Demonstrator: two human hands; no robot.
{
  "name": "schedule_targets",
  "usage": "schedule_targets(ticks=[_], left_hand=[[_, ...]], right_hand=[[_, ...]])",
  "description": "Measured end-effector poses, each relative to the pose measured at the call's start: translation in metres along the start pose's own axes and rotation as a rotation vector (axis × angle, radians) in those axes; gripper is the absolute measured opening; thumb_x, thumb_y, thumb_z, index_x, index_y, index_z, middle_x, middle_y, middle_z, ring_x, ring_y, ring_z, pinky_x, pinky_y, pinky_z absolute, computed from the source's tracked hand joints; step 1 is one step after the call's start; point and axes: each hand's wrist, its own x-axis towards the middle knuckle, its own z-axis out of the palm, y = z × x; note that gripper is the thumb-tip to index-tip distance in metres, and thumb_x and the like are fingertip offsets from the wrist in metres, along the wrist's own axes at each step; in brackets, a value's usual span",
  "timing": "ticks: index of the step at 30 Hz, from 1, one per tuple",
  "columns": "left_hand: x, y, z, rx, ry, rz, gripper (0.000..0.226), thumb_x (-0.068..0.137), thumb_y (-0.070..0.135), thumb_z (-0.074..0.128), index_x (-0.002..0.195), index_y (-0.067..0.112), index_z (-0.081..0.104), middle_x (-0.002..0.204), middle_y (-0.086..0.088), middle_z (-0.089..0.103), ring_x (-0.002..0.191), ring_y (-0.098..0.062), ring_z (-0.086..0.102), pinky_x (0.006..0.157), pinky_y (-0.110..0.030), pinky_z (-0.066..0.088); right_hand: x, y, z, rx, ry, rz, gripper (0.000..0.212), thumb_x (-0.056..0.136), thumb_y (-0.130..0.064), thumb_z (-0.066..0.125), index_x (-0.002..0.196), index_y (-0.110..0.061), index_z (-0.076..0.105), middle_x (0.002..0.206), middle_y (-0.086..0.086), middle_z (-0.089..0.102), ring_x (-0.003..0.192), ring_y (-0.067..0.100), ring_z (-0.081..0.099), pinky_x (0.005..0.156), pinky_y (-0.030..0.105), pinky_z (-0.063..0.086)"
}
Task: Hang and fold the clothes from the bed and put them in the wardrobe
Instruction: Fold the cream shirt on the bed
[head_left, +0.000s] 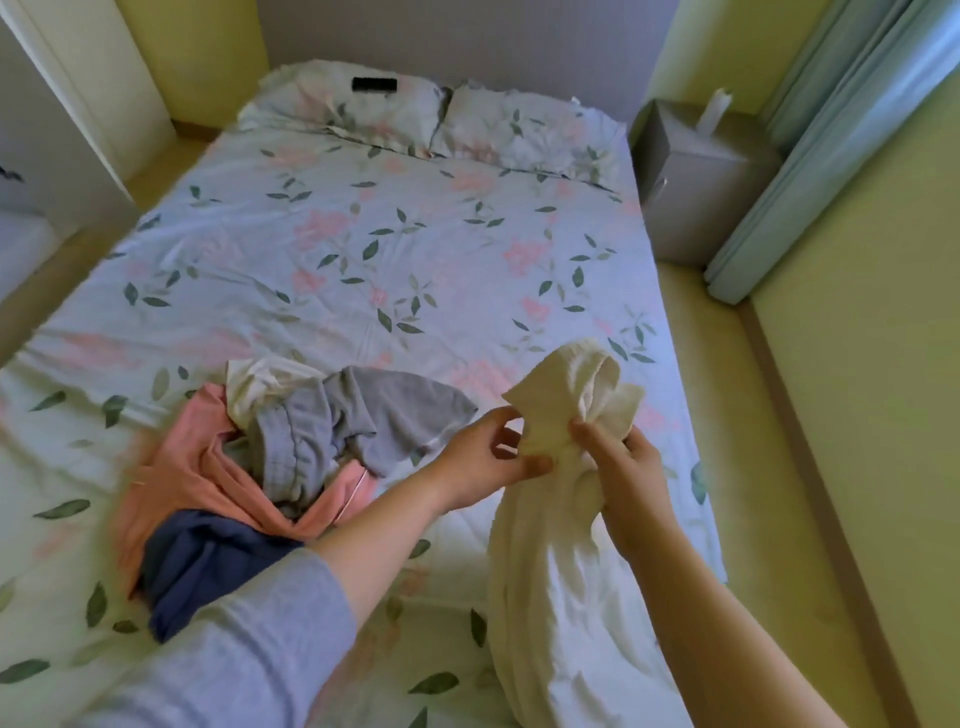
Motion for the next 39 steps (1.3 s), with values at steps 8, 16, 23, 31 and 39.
schedule_targets(ticks=[8, 16, 23, 31, 39], left_hand=[[-0.008, 0.078, 0.056, -0.15, -0.143, 0.006, 0.015, 0.09, 0.01, 0.067, 0.102, 0.015, 0.059, 0.077, 0.001, 0.064, 0.056, -0.014, 0.059, 0.063, -0.021, 0.051], [-0.023, 0.129, 0.098, -0.005, 0.045, 0.068, 0.042, 0.081, 0.023, 0.077, 0.119, 0.03, 0.06, 0.116, 0.01, 0.066, 0.102, 0.002, 0.063, 0.079, -0.015, 0.048], [-0.027, 0.168, 0.114, -0.006, 0.007, 0.206, 0.04, 0.063, 0.04, 0.083, 0.099, 0.03, 0.069, 0.103, 0.009, 0.073, 0.1, -0.011, 0.066, 0.077, -0.017, 0.051], [-0.023, 0.175, 0.118, -0.104, 0.134, 0.158, 0.026, 0.074, 0.041, 0.077, 0.097, 0.03, 0.072, 0.101, -0.004, 0.073, 0.095, -0.016, 0.069, 0.084, -0.036, 0.055], [-0.018, 0.196, 0.084, -0.034, 0.167, 0.115, 0.016, 0.093, 0.025, 0.062, 0.099, 0.014, 0.072, 0.098, -0.007, 0.075, 0.095, -0.026, 0.071, 0.088, -0.041, 0.055]], right_hand=[[-0.024, -0.026, -0.089, 0.33, -0.224, 0.173, 0.045, 0.099, -0.026, 0.043, 0.128, 0.005, 0.058, 0.121, 0.029, 0.062, 0.105, 0.038, 0.065, 0.085, 0.043, 0.057], [-0.049, -0.062, -0.134, 0.268, -0.461, 0.052, 0.041, 0.098, -0.036, 0.053, 0.134, -0.017, 0.058, 0.132, 0.021, 0.06, 0.118, 0.041, 0.057, 0.097, 0.05, 0.049], [-0.058, -0.097, -0.158, 0.255, -0.459, -0.015, 0.04, 0.09, -0.03, 0.063, 0.122, -0.004, 0.064, 0.109, 0.022, 0.059, 0.094, 0.033, 0.057, 0.082, 0.041, 0.051], [-0.056, -0.101, -0.18, 0.349, -0.287, -0.201, 0.024, 0.094, -0.002, 0.055, 0.08, -0.013, 0.071, 0.074, 0.007, 0.061, 0.06, 0.013, 0.059, 0.057, 0.022, 0.053], [-0.058, -0.126, -0.228, 0.276, -0.176, -0.328, 0.02, 0.087, -0.019, 0.059, 0.1, -0.024, 0.074, 0.101, 0.004, 0.073, 0.089, 0.019, 0.069, 0.074, 0.032, 0.055]])
